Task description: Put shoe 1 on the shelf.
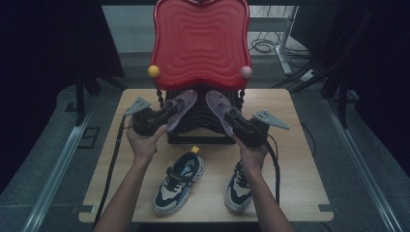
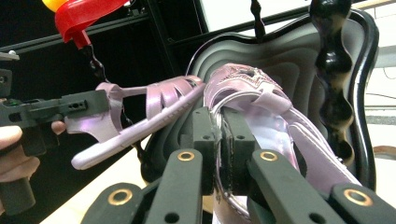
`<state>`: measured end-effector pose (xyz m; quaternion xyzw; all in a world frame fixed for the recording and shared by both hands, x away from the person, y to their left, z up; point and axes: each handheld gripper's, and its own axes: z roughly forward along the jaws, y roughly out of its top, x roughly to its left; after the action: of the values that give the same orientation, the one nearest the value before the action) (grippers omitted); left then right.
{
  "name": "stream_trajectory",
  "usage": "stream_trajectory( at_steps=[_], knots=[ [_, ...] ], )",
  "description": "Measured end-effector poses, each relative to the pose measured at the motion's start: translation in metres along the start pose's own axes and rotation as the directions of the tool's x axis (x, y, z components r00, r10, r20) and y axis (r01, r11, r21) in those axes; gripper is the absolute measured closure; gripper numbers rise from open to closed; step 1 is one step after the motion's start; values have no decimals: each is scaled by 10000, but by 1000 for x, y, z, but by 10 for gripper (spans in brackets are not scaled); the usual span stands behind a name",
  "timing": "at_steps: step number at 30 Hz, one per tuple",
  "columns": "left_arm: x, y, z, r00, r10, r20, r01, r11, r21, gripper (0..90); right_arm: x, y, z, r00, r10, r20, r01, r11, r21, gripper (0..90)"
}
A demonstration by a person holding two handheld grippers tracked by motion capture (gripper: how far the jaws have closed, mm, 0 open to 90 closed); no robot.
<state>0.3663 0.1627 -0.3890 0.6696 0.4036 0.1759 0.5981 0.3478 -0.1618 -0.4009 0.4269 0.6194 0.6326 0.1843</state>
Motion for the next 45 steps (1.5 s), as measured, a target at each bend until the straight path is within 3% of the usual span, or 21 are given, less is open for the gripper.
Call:
stream_trajectory(
  at_steps=[10, 20, 33, 45],
  knots=[
    [2, 1, 17, 9998, 86, -153, -86, 10000, 19, 861, 0, 1, 14, 9995, -41, 322, 46, 9999, -141, 858],
    [3, 4, 31, 9996, 59, -279, -68, 9994, -340, 861, -1, 0, 33, 9979, 0, 644, 11, 9999, -171, 857],
    [5, 5, 47, 9970, 354, -695, -391, 9979, -520, 861, -3, -1, 53, 9947, -1, 1028, 48, 9989, -459, 857],
    [12, 2, 60, 9952, 402, -894, -478, 9953, -846, 861, -6, -2, 79, 9884, -734, 1333, 827, 9944, -658, 857]
  ],
)
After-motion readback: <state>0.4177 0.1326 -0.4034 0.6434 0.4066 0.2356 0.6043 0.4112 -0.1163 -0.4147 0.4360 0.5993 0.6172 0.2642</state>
